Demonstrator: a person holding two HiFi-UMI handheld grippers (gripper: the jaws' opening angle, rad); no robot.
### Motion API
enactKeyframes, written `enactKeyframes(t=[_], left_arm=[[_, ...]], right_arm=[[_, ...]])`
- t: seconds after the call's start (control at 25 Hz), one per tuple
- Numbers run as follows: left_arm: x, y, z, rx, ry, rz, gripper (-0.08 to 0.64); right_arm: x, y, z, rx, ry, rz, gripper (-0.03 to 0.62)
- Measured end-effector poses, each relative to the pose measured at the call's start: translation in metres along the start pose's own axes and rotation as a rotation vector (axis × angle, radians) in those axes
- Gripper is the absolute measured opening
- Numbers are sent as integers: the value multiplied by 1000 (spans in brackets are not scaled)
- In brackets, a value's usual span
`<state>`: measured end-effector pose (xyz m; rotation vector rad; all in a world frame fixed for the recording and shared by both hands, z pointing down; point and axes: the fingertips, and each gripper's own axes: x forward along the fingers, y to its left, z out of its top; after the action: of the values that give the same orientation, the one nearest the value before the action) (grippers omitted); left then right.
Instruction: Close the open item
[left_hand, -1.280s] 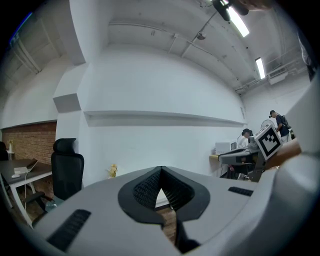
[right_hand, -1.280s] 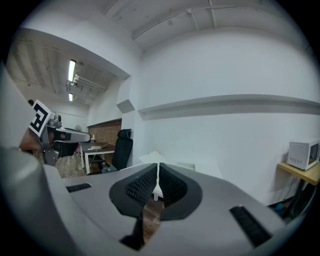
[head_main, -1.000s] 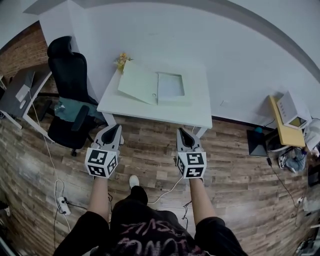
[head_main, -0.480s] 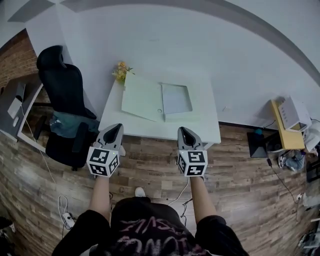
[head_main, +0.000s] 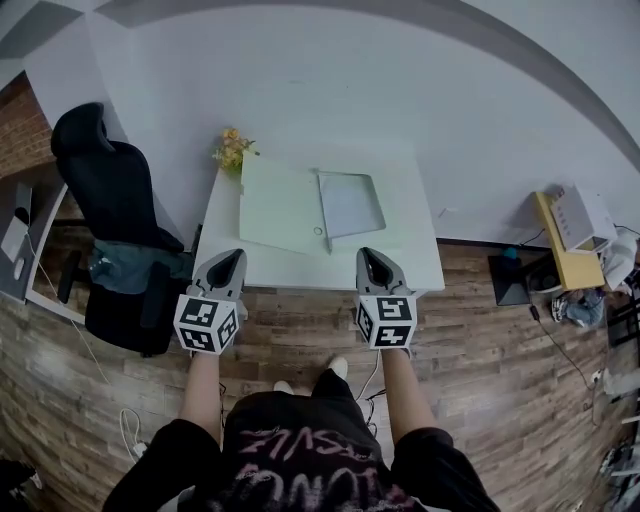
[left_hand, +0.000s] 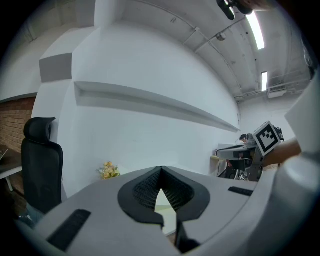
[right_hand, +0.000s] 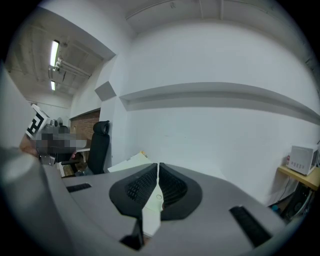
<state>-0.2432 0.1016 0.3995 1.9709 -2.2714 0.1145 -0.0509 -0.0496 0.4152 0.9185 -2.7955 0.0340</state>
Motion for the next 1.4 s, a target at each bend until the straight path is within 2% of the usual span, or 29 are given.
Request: enactKeyframes(t=[0.28,0.56,0.92,1.2,1.4], left_arm=[[44,11,-1,7,15,-6,11],[104,24,-1,6,43,41,11],[172,28,-13,-4,112,125,11],[188,32,-21,-3,158,203,11],[175,52,-23,-14,171,273,11]], right_arm=[[45,-23,5,8,-18,8,28],[105,-55,7,-2,-21,60,28],[182,-96,-3,-2,16,170,28],[221,-102,-10,-1,32,265,28],[237,-85,-15,1,49,326,28]])
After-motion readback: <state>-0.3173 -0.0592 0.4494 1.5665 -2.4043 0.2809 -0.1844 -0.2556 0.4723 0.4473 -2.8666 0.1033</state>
